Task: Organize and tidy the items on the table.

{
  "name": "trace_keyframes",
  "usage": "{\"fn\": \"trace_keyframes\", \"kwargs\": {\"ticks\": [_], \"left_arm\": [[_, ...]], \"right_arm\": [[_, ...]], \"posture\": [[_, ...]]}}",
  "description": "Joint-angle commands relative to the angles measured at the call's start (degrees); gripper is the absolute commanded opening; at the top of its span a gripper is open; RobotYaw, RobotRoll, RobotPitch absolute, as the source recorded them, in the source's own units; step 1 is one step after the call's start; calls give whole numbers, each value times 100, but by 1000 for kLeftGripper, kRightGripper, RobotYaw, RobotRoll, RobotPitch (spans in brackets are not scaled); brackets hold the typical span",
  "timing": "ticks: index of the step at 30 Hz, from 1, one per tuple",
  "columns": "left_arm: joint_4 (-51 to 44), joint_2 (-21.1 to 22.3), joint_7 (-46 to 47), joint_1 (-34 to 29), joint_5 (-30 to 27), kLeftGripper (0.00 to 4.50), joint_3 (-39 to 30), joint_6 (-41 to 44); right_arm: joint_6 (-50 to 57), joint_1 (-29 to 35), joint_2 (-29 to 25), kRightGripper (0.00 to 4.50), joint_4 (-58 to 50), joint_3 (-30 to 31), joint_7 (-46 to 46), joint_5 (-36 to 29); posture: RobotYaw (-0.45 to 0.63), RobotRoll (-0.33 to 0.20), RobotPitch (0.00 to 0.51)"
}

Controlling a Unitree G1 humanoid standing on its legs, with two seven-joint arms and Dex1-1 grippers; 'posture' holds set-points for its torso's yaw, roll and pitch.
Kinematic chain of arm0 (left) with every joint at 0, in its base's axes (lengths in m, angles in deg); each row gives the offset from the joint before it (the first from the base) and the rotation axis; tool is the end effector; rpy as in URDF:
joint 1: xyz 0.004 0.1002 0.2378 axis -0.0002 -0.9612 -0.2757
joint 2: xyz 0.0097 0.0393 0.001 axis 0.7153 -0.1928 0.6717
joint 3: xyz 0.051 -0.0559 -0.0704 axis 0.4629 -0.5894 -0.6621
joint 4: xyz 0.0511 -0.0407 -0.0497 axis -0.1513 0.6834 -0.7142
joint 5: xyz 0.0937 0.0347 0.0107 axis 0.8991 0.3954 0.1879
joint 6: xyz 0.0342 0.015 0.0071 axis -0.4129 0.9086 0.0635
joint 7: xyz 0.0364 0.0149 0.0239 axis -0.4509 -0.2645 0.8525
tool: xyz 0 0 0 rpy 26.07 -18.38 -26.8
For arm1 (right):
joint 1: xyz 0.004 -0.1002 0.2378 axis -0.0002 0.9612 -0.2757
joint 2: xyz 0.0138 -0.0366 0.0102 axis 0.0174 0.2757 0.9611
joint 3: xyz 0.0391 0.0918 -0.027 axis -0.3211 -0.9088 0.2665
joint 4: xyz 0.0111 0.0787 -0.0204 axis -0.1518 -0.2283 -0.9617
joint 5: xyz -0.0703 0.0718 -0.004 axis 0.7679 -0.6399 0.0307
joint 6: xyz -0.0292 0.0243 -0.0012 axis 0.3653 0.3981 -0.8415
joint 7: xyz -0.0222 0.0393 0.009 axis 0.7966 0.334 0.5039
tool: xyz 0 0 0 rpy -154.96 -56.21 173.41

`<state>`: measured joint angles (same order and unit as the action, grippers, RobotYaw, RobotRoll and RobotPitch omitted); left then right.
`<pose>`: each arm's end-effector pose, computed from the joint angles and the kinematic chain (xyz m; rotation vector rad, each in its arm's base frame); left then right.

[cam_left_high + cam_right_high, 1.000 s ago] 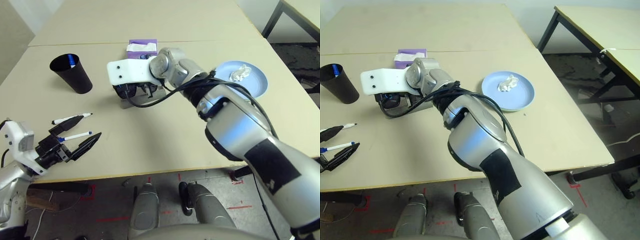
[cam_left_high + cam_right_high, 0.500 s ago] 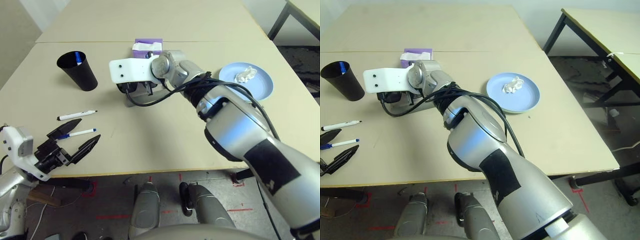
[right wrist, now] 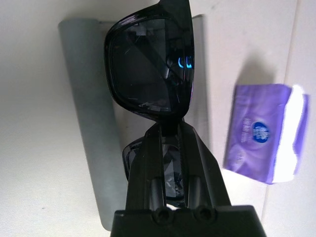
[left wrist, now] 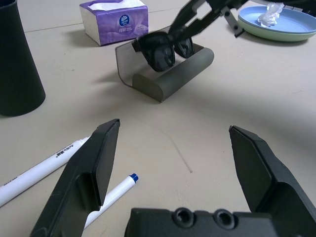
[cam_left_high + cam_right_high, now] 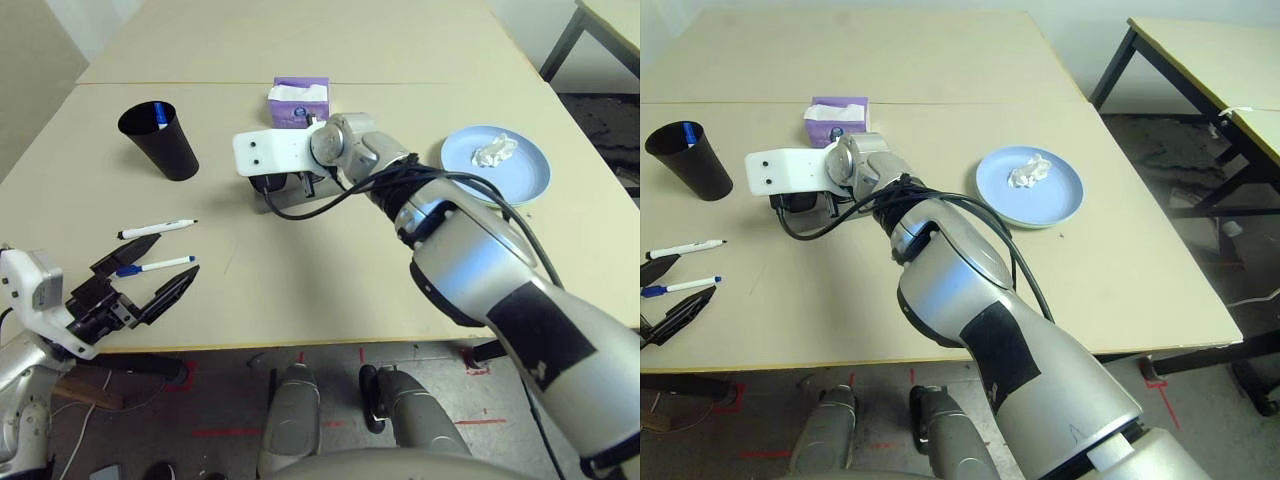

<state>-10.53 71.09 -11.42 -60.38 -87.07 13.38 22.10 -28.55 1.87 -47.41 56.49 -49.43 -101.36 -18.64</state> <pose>0.1297 0.3489 0.1327 0.1838 -0.0689 -0.5598 0.3441 0.0309 0.2281 -1.3984 0.0273 1.1057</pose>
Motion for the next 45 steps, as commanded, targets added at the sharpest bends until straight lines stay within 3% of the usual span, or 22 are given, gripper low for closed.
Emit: {"fn": "trace_keyframes", "kwargs": {"ticks": [1,9,21,22,28,32,37,40,45], "left_arm": [[-144,-11,10,-60,-38,4500,-37,67],[-201,-34,13,-82,-38,4500,-30,107],[-65,-53,-47,137,30,4500,129,86],[-55,-55,-55,139,34,4500,132,82],[19,-77,-54,175,66,4500,169,59],[79,-102,4,263,67,4500,181,58],[192,-132,71,368,114,4500,215,46],[308,-161,165,505,131,4500,234,54],[430,-203,371,698,304,4500,355,43]], "right_arm": [[65,198,295,149,66,-26,71,65],[109,260,276,147,67,-22,112,72],[177,266,213,4348,64,-60,138,93],[180,265,206,4463,61,-63,141,94],[238,204,135,4463,42,-229,1,-49],[399,-25,-83,4463,-82,-798,-883,-580],[610,-287,-803,4463,-474,-1313,-2317,-1129],[1124,-203,-1517,4463,-1161,-1577,-3420,-1527],[2703,867,-2702,4463,-3424,-2009,-4193,-2211]], "posture": [[245,0,225],[235,0,227],[220,0,217],[219,0,216],[210,0,215],[199,0,213],[192,0,211],[187,0,211],[174,0,212]]}}
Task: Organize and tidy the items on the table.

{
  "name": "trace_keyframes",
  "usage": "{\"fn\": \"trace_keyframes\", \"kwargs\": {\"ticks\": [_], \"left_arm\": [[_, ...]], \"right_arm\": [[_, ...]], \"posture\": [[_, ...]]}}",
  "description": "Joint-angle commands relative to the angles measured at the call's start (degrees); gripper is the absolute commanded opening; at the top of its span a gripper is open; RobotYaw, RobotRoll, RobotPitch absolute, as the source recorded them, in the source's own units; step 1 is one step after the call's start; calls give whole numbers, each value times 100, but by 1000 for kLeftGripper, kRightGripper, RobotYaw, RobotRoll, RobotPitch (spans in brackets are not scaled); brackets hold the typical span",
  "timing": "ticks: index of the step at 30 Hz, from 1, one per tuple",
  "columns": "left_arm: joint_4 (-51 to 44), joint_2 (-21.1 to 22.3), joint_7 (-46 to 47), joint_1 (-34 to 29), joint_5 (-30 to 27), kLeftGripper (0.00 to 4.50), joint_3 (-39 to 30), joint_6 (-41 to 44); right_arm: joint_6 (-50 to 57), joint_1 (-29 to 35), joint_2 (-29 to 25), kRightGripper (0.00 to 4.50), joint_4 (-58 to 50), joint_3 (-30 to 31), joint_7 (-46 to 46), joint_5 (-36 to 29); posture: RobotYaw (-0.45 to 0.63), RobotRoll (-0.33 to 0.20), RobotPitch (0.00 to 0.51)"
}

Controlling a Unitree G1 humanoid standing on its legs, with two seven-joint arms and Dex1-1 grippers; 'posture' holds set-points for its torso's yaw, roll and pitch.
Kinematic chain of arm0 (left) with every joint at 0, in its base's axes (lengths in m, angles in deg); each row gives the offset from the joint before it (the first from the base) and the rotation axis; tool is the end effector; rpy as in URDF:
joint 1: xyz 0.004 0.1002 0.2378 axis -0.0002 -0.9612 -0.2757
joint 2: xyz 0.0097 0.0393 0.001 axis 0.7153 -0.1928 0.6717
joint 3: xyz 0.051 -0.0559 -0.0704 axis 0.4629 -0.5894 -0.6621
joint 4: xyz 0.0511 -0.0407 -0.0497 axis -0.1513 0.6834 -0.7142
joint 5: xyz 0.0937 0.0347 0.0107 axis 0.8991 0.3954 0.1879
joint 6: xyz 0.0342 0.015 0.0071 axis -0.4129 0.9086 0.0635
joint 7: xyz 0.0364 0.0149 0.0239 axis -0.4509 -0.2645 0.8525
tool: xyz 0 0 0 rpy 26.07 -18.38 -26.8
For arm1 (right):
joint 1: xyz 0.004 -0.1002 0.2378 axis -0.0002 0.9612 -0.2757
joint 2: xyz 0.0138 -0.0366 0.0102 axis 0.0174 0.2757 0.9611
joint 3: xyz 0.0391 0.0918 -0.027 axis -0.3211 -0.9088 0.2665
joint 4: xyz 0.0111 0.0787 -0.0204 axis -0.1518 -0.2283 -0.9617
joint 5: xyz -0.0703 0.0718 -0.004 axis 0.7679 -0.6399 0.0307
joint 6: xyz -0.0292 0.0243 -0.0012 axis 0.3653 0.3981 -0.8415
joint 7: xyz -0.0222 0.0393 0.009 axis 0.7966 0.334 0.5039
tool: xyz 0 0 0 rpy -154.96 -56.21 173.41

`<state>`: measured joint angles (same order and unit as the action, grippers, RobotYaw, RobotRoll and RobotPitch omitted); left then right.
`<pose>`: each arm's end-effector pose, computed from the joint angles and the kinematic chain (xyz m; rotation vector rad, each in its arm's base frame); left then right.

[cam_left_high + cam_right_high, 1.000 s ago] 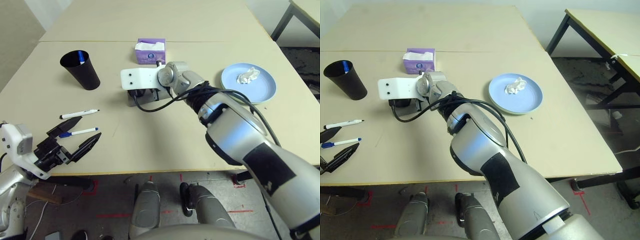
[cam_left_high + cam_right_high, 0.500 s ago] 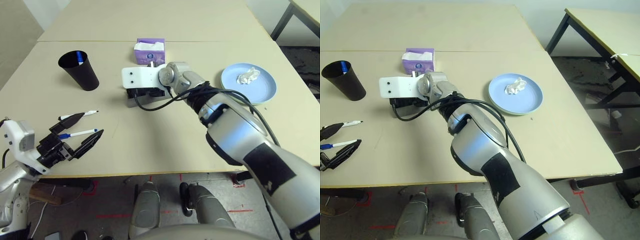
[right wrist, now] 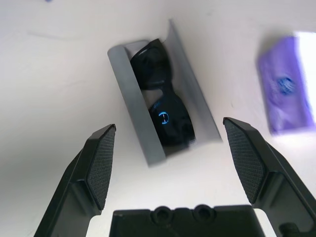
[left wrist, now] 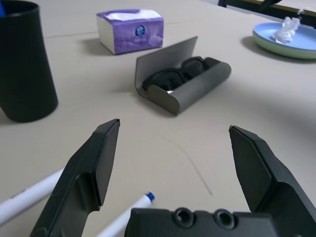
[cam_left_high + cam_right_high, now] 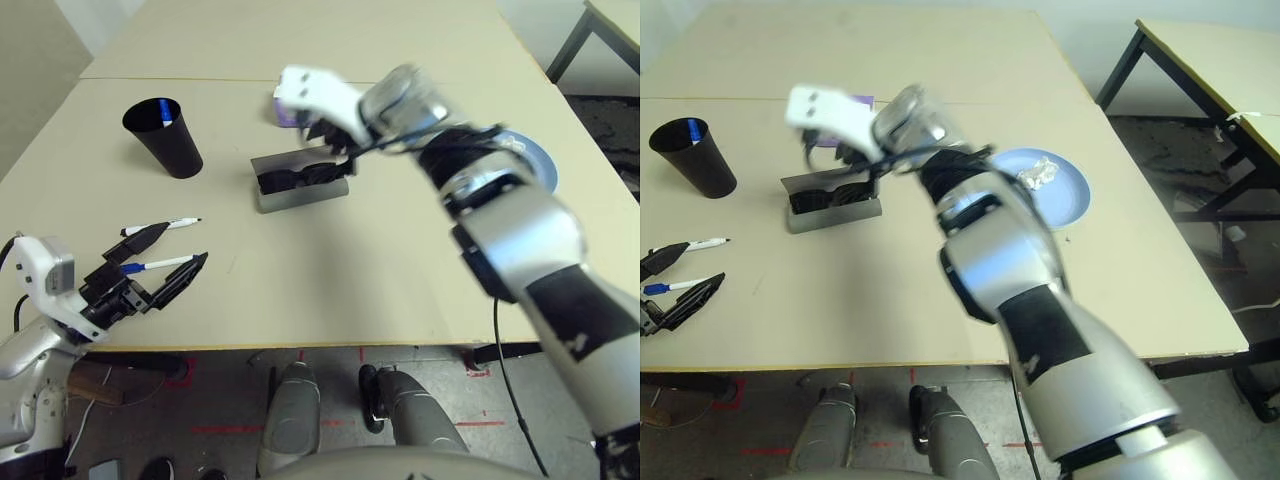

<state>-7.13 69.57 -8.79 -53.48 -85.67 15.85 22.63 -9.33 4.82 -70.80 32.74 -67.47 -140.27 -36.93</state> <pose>0.1512 0.3438 0.1292 0.1483 -0.1194 -0.5268 0.3688 -0.0989 0.3101 -0.7962 0.2366 1.3388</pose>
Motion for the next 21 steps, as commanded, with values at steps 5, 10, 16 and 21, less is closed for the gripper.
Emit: {"fn": "trace_keyframes", "kwargs": {"ticks": [5,10,16,21], "left_arm": [[117,-33,514,252,421,4500,334,211],[203,82,1064,689,688,4500,573,735],[201,264,1435,1144,899,4500,768,1289],[398,450,1552,1561,1199,4500,981,1418]], "right_arm": [[2331,2231,-938,4463,-3465,-1259,-33,-1600],[2278,4171,-1372,4463,-5115,-1602,645,-1935],[1773,5762,-1311,4463,-5766,-2167,1319,-2545],[580,6497,-865,4463,-5588,-2506,1781,-2929]], "posture": [[147,0,211],[125,0,211],[102,0,210],[77,0,203]]}}
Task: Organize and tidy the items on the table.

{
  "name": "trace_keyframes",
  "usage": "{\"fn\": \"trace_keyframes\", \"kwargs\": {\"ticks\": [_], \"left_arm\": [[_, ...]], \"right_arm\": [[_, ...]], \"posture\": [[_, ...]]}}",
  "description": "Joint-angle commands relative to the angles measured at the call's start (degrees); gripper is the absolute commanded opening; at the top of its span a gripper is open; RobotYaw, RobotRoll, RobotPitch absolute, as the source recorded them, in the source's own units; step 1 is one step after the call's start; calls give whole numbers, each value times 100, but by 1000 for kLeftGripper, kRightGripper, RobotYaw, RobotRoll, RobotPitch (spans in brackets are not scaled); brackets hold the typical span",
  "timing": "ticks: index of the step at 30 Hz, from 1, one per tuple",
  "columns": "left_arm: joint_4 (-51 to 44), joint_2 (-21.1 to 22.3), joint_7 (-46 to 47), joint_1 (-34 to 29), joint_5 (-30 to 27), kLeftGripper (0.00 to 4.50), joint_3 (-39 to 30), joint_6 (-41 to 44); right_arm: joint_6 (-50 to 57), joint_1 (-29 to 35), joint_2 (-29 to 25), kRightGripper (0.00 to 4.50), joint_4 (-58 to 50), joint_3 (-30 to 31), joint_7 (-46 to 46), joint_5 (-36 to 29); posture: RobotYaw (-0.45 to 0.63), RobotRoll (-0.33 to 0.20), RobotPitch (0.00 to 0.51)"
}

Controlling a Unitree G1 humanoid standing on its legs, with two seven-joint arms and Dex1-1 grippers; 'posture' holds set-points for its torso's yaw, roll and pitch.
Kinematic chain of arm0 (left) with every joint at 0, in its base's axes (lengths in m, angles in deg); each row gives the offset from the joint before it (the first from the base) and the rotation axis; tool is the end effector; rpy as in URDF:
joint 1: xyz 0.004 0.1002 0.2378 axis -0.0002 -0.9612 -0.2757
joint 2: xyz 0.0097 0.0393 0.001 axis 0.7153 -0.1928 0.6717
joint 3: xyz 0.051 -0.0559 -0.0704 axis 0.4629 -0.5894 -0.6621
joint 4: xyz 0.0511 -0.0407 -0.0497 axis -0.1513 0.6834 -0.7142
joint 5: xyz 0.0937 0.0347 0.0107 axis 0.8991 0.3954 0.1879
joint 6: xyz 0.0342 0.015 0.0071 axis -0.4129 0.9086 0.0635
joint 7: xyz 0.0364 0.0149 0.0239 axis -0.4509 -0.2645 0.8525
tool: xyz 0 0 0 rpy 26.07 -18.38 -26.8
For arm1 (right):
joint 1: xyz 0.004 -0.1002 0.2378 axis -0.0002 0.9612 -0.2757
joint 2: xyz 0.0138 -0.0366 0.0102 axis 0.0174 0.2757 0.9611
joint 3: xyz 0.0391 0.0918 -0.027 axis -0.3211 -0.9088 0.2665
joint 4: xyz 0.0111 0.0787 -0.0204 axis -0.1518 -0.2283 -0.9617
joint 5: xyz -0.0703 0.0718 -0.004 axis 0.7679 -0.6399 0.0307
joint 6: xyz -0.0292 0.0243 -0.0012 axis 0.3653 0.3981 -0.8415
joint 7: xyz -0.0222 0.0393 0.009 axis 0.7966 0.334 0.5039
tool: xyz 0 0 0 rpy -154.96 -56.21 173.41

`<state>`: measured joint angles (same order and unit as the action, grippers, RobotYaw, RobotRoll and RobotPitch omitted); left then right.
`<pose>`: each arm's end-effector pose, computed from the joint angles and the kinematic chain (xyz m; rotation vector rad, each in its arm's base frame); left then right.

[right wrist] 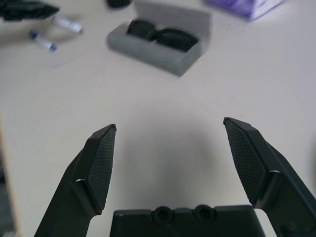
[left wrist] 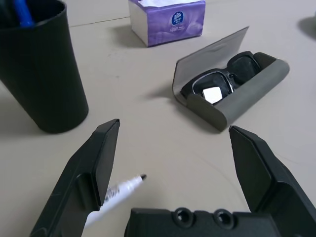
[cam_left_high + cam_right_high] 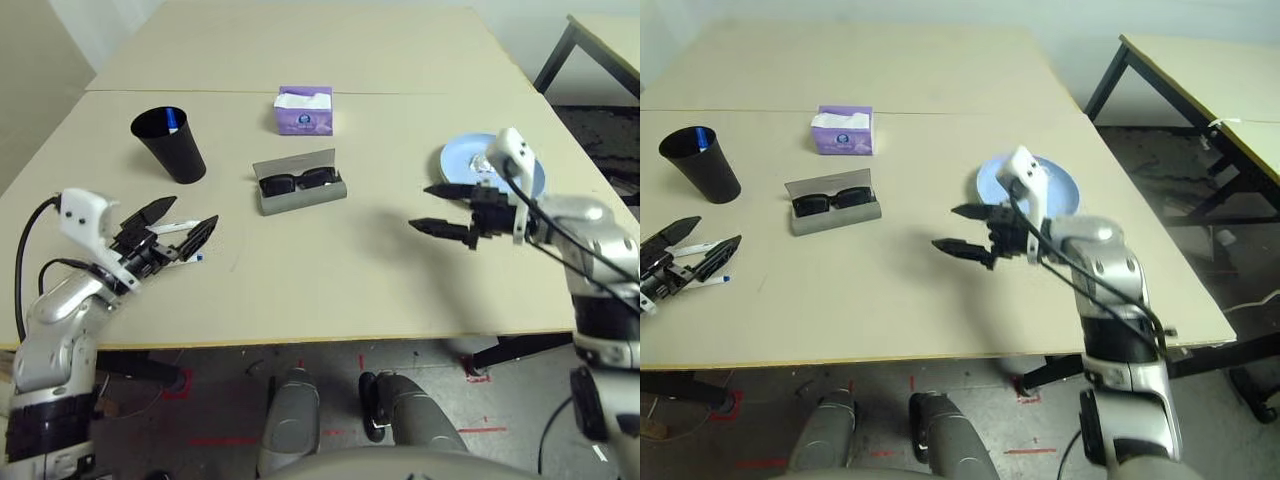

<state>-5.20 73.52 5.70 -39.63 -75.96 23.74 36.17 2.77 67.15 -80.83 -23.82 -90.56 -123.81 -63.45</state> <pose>0.2018 0.3260 0.1513 0.2180 0.0253 -0.3712 0.2620 -0.2332 0.1507 -0.1350 0.0637 1.0076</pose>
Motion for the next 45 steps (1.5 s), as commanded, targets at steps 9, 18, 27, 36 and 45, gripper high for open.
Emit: {"fn": "trace_keyframes", "kwargs": {"ticks": [9,18,27,36,45], "left_arm": [[1230,-105,384,1103,692,3281,449,-231],[2019,-372,624,1602,881,197,566,-381],[2996,-492,581,2441,1215,14,906,-811],[3882,-617,408,3016,1491,14,1195,-1309],[4724,-615,266,3366,1687,14,1321,-1800]], "right_arm": [[-2151,963,293,4500,888,-137,235,-463],[-2443,1331,305,4500,876,26,456,-508],[-2440,1462,274,4500,743,164,661,-565],[-2449,1525,141,4500,617,261,694,-583],[-2374,1572,9,4500,461,220,763,-682]], "posture": [[40,0,197],[4,0,187],[-30,0,177],[-61,0,165],[-80,0,158]]}}
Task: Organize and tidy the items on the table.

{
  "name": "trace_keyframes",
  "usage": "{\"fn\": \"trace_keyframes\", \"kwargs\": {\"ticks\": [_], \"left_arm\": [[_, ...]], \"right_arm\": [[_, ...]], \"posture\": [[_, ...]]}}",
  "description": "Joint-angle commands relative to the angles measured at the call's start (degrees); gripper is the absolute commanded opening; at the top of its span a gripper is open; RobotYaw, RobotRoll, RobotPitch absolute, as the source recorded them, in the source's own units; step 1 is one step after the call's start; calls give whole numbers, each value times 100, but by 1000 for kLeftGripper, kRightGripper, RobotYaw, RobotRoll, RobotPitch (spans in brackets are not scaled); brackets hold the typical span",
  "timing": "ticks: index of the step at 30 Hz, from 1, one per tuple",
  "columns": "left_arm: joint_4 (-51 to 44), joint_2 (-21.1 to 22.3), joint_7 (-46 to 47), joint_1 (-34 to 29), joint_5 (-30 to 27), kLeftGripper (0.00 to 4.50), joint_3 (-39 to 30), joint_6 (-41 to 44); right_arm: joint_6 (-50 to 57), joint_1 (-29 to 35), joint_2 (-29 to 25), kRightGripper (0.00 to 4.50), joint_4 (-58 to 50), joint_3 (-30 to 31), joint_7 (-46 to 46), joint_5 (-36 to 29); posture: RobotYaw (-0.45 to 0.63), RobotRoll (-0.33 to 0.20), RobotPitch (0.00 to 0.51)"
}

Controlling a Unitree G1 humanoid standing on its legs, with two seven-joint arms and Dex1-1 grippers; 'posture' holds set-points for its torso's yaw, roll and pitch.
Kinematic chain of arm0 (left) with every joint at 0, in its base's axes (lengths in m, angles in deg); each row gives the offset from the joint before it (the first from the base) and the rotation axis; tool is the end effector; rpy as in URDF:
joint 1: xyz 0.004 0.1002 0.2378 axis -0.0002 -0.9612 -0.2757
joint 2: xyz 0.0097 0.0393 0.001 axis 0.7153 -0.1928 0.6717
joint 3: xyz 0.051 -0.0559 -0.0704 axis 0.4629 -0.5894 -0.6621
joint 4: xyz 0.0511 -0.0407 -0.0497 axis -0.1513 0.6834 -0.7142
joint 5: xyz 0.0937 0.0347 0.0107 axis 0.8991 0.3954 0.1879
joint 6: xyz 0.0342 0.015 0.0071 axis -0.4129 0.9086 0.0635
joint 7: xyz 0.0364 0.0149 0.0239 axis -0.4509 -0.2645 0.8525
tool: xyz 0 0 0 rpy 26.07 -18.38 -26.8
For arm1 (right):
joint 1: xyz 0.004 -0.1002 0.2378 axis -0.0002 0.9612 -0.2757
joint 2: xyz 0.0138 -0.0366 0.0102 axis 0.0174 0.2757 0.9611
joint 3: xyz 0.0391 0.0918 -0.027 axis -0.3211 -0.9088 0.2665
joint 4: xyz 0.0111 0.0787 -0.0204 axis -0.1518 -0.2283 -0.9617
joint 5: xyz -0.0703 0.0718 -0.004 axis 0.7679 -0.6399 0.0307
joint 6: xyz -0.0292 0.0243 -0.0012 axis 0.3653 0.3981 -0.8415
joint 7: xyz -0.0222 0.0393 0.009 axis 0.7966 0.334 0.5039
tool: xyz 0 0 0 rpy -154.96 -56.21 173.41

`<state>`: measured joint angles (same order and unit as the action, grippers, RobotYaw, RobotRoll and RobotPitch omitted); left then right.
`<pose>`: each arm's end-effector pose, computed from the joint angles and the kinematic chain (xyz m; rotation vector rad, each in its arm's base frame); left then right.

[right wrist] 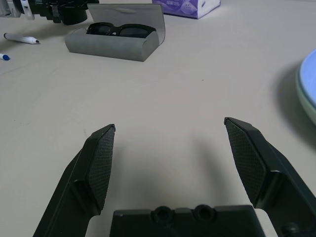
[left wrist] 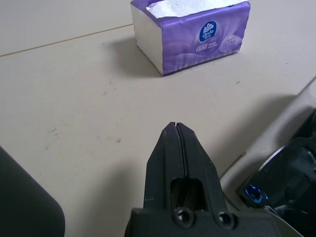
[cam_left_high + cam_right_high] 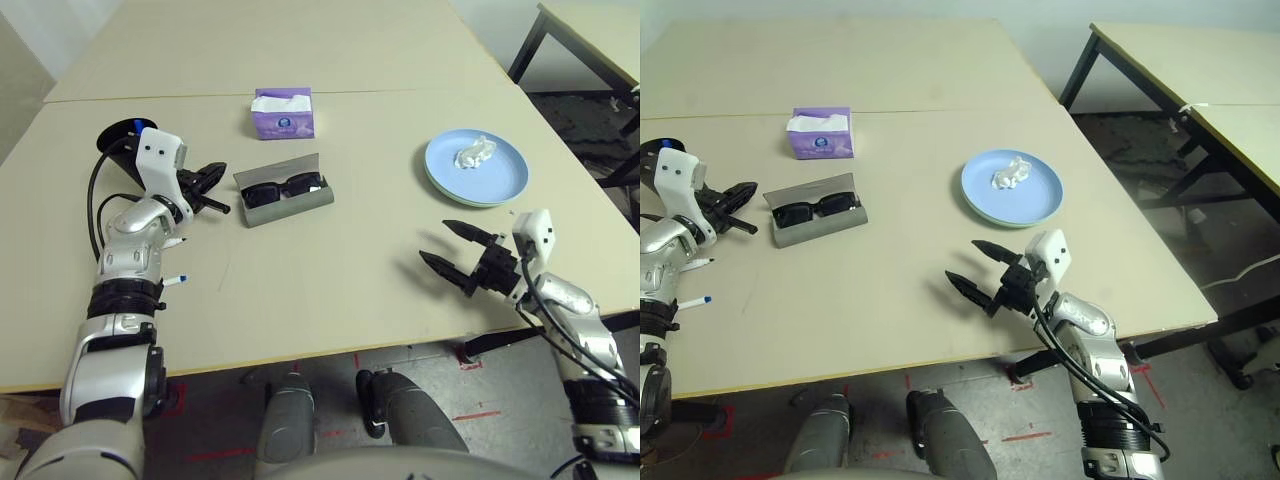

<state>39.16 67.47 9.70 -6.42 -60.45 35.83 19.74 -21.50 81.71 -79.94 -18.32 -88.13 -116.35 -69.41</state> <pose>0.3012 0.3072 0.1413 0.2433 0.0350 -0.2800 0.2269 -0.2439 0.0900 -0.0914 -0.0533 0.8797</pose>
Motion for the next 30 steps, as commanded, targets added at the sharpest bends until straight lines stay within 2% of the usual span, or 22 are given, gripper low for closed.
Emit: {"fn": "trace_keyframes", "kwargs": {"ticks": [1,8,20,26,30], "left_arm": [[353,-23,-196,63,146,14,132,-201],[362,-103,-713,-20,107,14,227,-385],[-434,-60,-1518,-628,140,14,542,-412],[-758,15,-1655,-828,179,14,645,-348],[-880,26,-1553,-831,-6,14,430,-151]], "right_arm": [[52,127,-95,4500,-96,-21,23,-96],[66,198,-172,4500,-131,-17,92,-143],[79,260,-145,4500,-150,86,164,-155],[80,251,-104,4500,-122,159,181,-145],[59,233,-59,4500,-106,204,190,-129]], "posture": [[-82,0,158],[-90,0,155],[-85,0,156],[-81,0,160],[-81,0,159]]}}
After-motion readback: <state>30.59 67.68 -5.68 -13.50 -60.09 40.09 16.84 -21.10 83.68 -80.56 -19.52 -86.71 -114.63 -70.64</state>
